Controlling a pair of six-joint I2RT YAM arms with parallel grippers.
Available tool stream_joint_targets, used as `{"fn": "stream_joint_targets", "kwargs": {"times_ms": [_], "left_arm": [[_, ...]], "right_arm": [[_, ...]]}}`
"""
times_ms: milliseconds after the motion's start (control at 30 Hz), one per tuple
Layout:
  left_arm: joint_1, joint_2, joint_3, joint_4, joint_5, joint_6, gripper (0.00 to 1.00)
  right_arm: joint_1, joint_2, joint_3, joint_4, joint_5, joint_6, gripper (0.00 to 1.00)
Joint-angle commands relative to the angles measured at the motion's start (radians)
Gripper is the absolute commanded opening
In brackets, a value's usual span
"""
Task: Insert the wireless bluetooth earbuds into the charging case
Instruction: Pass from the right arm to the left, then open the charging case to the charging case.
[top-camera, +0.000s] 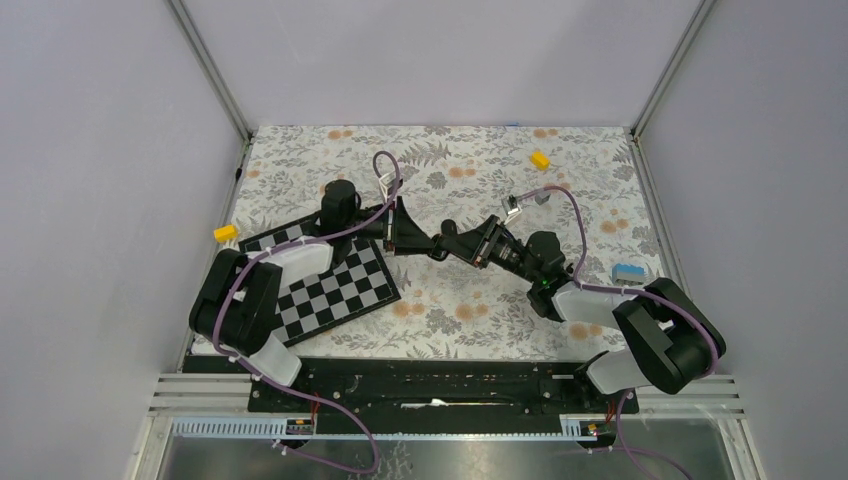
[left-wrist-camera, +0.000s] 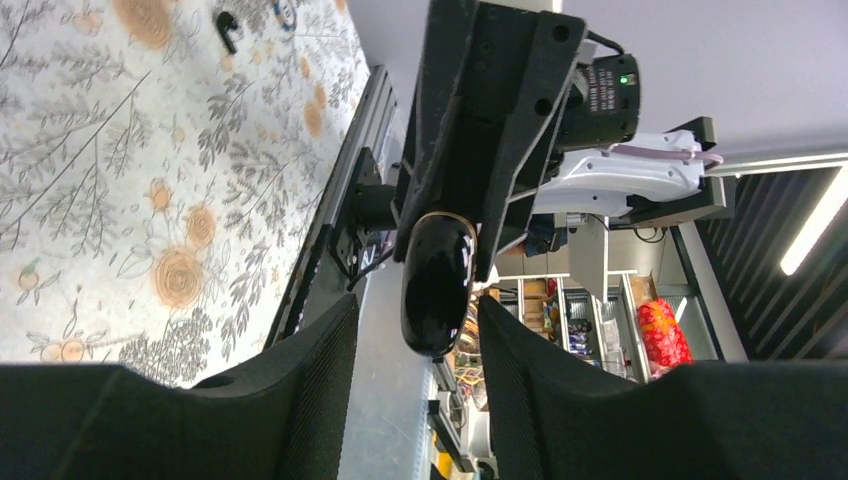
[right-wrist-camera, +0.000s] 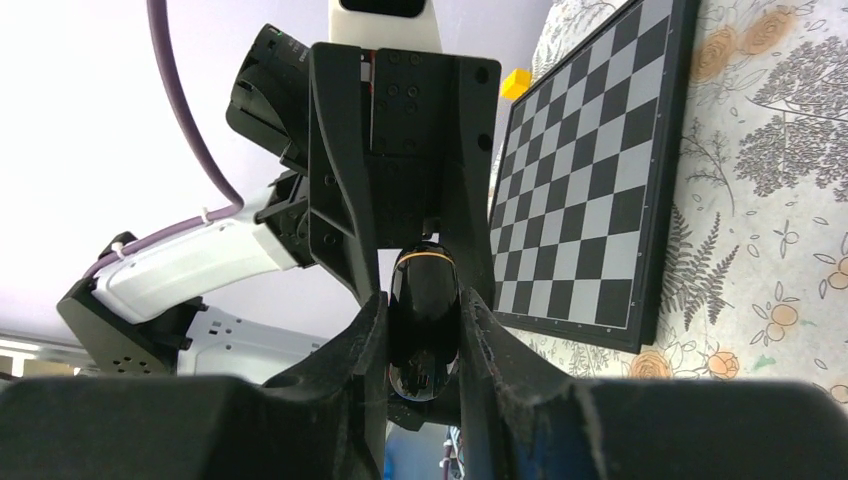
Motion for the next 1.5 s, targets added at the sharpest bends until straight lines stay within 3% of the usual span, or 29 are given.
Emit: {"fn": "stream_joint_targets", "kwargs": {"times_ms": [0,233,433,1100,1333,1467], "left_arm": [[-0.001,0.023,-0.032,0.34,0.022,-0.199,0.48],[-0.003,0.095,-0.089,0.756,0.021,-0.485,0.34],[-0.003,0.167,-0.102,1.031,0.023,-0.676,0.31],[-0.02,0.18,-0.087,1.041,0.038,-0.674,0.33],[-0.02,0.181,-0.083,1.041,0.03,-0.677,0.01],[-0.018,0.18,-0.077,1.044,0.027,-0.688,0.0]], "right_arm": [[0.006,0.007,0.016,0.105,-0.034,0.019,0.0],[0.006,0.02,0.022,0.113,-0.04,0.03,0.0],[0.006,0.026,0.03,0.114,-0.045,0.035,0.0],[0.006,0.046,0.048,0.109,-0.051,0.041,0.0],[0.006,0.042,0.04,0.106,-0.049,0.037,0.0],[0.006,0.045,0.024,0.105,-0.049,0.033,0.0]]}}
